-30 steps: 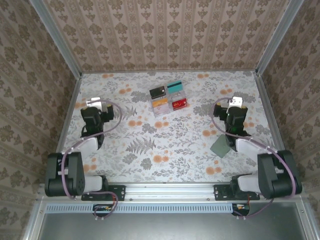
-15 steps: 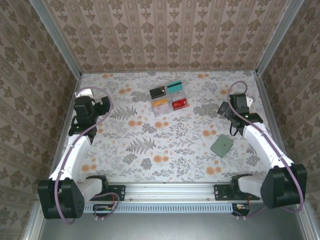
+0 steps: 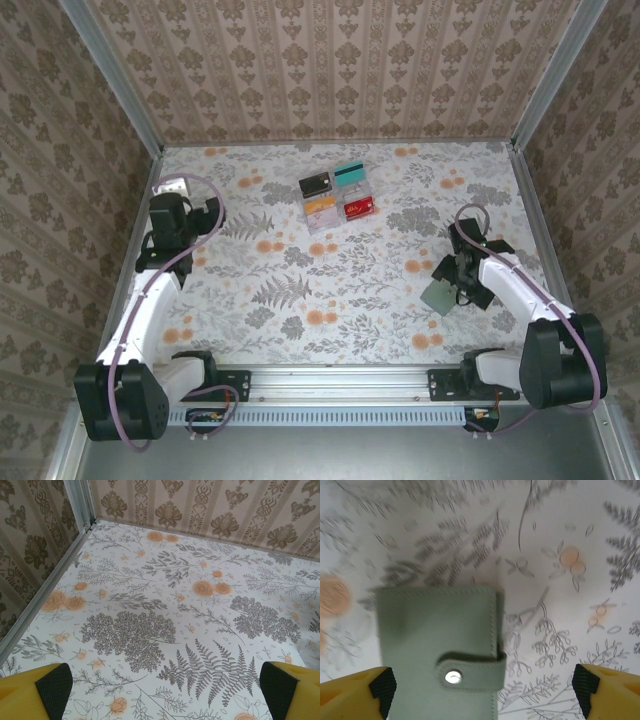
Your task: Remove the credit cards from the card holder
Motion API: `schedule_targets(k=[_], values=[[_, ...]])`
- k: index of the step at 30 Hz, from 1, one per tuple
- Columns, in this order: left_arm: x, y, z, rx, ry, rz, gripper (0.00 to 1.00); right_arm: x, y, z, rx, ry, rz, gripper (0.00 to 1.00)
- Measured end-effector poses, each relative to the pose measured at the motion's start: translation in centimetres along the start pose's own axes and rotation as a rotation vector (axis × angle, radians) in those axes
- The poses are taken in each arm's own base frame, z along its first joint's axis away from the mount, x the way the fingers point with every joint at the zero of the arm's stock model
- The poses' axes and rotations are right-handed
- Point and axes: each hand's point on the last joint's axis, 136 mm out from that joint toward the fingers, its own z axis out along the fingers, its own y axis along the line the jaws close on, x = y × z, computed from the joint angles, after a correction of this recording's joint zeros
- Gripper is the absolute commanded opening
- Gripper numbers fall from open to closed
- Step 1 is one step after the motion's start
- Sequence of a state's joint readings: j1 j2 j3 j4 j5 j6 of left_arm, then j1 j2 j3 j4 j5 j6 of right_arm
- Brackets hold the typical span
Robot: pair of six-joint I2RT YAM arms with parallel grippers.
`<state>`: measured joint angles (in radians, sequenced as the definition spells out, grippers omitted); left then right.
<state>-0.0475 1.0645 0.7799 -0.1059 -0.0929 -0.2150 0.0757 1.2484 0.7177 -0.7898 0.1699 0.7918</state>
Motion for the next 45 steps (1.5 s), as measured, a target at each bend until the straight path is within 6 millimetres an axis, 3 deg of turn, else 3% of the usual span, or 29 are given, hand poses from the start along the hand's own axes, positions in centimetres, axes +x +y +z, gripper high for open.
schedule_targets(k=[4, 11, 15, 22, 29, 32, 34, 38, 45], values=[[-0.2, 0.2, -0.2, -0.011, -0.008, -0.001, 1.00, 1.2, 0.3, 1.0, -0.010, 0.066, -0.006, 0.77], [-1.3, 0.3, -1.3, -0.014, -0.054, -0.005, 1.00, 1.5, 1.9, 2.3, -0.028, 0.126, -0.033, 0.70], [-0.8, 0.2, -1.3, -0.007, -0.033, -0.005, 1.00, 1.3, 4.1, 2.3, -0.053, 0.124, -0.095, 0.67], [0.2, -1.6, -0.5, 0.058, 0.039, 0.008, 1.00, 3.4, 11.9, 1.7, -0.119, 0.110, -0.315, 0.64], [3.4, -5.7, 0.5, 0.196, 0.178, 0.018, 1.00, 8.9, 21.7, 0.3, -0.228, 0.099, -0.551, 0.62], [5.6, -7.6, 0.8, 0.256, 0.265, 0.013, 1.00, 10.8, 24.0, -0.3, -0.270, 0.105, -0.603, 0.63], [7.0, -8.9, 0.7, 0.294, 0.321, 0.008, 1.00, 11.5, 24.4, -0.5, -0.284, 0.110, -0.619, 0.65], [9.8, -11.9, 0.2, 0.384, 0.434, -0.020, 0.97, 11.0, 24.1, -0.8, -0.293, 0.104, -0.609, 0.70], [14.8, -17.8, -1.4, 0.532, 0.638, -0.073, 0.79, 8.9, 22.7, -2.3, -0.375, 0.121, -0.527, 0.67]])
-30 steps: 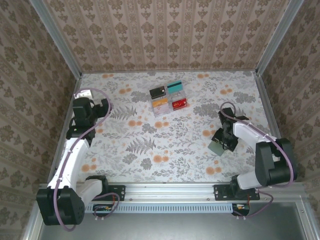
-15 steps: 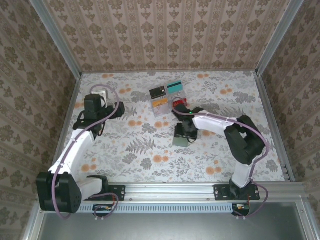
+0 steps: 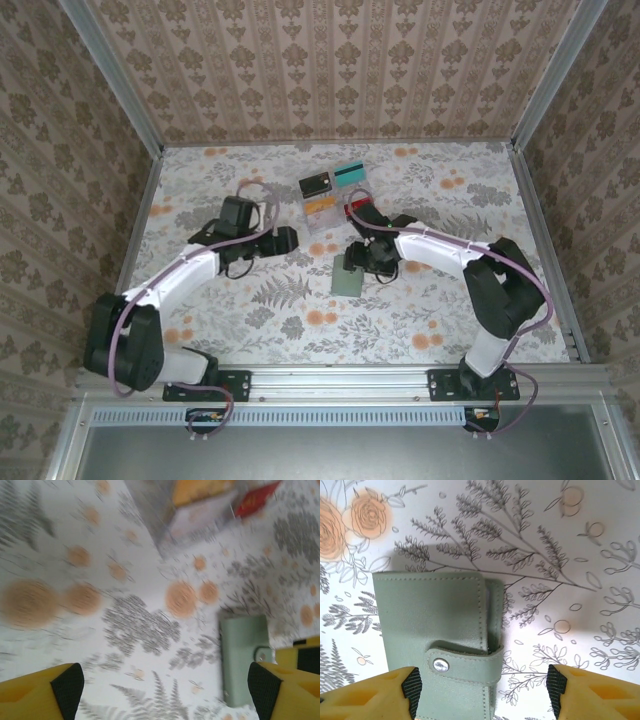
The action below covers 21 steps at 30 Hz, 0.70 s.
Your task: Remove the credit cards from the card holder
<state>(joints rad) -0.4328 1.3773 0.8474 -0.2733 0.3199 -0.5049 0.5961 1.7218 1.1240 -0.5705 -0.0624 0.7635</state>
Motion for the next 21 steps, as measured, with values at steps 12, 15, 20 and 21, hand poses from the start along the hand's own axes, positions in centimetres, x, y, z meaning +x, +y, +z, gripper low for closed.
schedule_targets(k=[12, 15, 20, 21], values=[[5.5, -7.5, 7.4, 0.153, 0.304, -0.050, 0.59, 0.6, -1.0, 0.6, -0.052, 0.067, 0.051, 0.52], [5.5, -8.3, 8.2, 0.159, 0.319, -0.060, 0.57, 0.7, -1.0, 0.9, -0.054, 0.080, 0.053, 0.50], [6.2, -7.6, 9.4, 0.131, 0.353, -0.112, 0.53, 1.3, -1.3, 2.0, -0.043, 0.120, 0.052, 0.46], [6.4, -7.3, 9.6, 0.124, 0.361, -0.121, 0.52, 1.4, -1.3, 2.2, -0.044, 0.125, 0.051, 0.45]])
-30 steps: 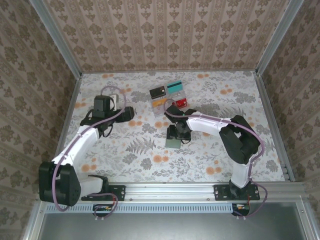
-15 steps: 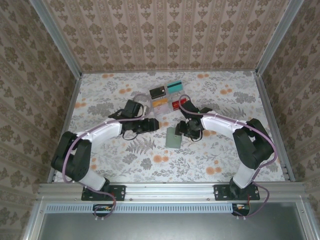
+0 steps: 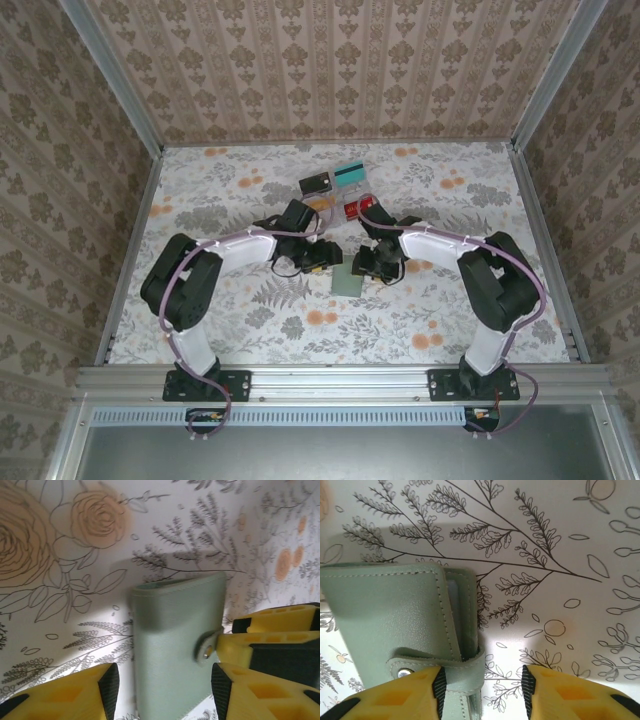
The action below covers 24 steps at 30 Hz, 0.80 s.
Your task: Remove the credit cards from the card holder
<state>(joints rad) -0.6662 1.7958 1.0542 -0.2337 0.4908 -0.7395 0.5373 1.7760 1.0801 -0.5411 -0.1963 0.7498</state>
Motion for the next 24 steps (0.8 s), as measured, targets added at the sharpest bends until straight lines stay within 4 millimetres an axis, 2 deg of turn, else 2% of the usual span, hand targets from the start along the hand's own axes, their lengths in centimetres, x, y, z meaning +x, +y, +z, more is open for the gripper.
schedule_targets(k=[6, 19, 22, 24], values=[[0.5, 0.6, 0.5, -0.015, 0.026, -0.046, 0.45, -0.2, 0.6, 0.3, -0.017, 0.015, -0.015, 0.38], [0.8, 0.1, 1.6, 0.073, 0.084, -0.116, 0.43, -0.3, 0.8, 0.4, -0.023, 0.023, -0.015, 0.38], [0.8, 0.1, 1.6, 0.095, 0.088, -0.130, 0.38, -0.3, 0.9, 0.4, -0.029, 0.026, -0.013, 0.38], [0.8, 0.3, 1.6, 0.107, 0.087, -0.140, 0.30, -0.3, 0.9, 0.4, -0.030, 0.028, -0.012, 0.38]])
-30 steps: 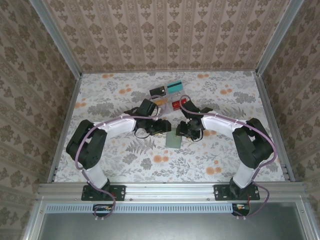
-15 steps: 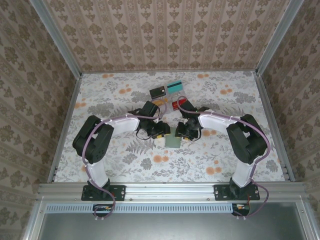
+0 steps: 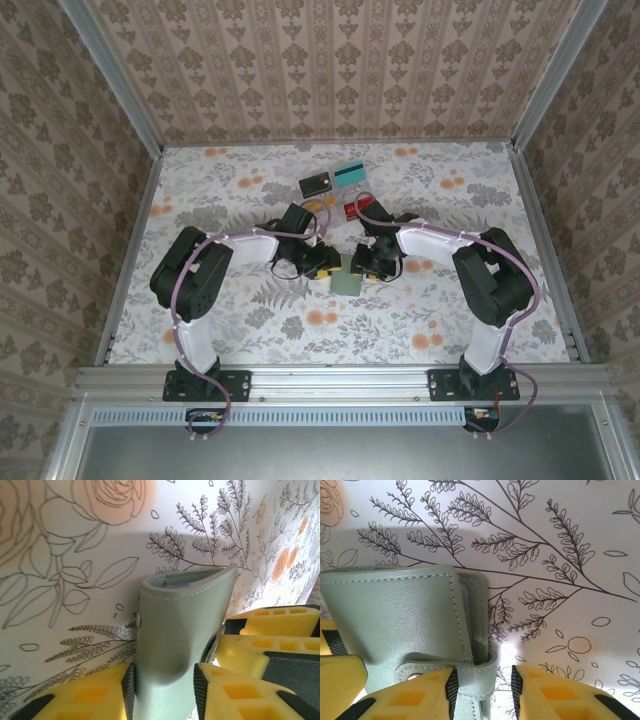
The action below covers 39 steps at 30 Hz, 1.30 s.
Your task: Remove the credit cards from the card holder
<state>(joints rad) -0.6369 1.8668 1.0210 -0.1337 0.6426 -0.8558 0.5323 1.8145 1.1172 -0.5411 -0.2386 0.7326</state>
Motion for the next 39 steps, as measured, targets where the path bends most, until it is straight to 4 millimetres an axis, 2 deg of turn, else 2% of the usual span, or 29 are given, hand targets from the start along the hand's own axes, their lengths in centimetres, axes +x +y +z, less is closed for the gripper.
schedule_targets(k=[5, 8, 12, 15, 19, 23, 26, 30, 39], values=[[0.0, 0.4, -0.2, 0.021, 0.002, -0.012, 0.06, -0.1, 0.0, -0.1, 0.001, -0.003, 0.001, 0.39], [-0.2, 0.1, -0.6, 0.041, -0.003, 0.004, 0.01, -0.3, -0.1, -0.3, 0.011, -0.020, 0.002, 0.42], [-0.4, -0.9, -1.4, 0.066, -0.024, 0.038, 0.00, -0.7, -0.3, -1.0, 0.034, -0.058, -0.005, 0.46], [-0.7, -1.5, -2.2, 0.078, -0.045, 0.065, 0.00, -0.9, 0.2, -1.8, 0.026, -0.093, -0.022, 0.48], [-0.9, -1.9, -3.3, 0.084, -0.063, 0.086, 0.00, -1.3, 2.2, -2.8, -0.025, -0.130, -0.056, 0.50], [-0.7, -2.0, -3.6, 0.081, -0.061, 0.096, 0.00, -1.7, 4.5, -3.2, -0.097, -0.156, -0.080, 0.44], [-0.6, -1.8, -3.6, 0.074, -0.057, 0.097, 0.00, -1.7, 5.4, -3.3, -0.122, -0.160, -0.079, 0.41], [-0.5, -1.8, -3.6, 0.072, -0.057, 0.101, 0.00, -2.0, 5.9, -3.2, -0.126, -0.162, -0.082, 0.36], [-0.7, -1.7, -3.8, 0.060, -0.071, 0.107, 0.00, -1.7, 5.4, -1.9, -0.095, -0.135, -0.080, 0.34]])
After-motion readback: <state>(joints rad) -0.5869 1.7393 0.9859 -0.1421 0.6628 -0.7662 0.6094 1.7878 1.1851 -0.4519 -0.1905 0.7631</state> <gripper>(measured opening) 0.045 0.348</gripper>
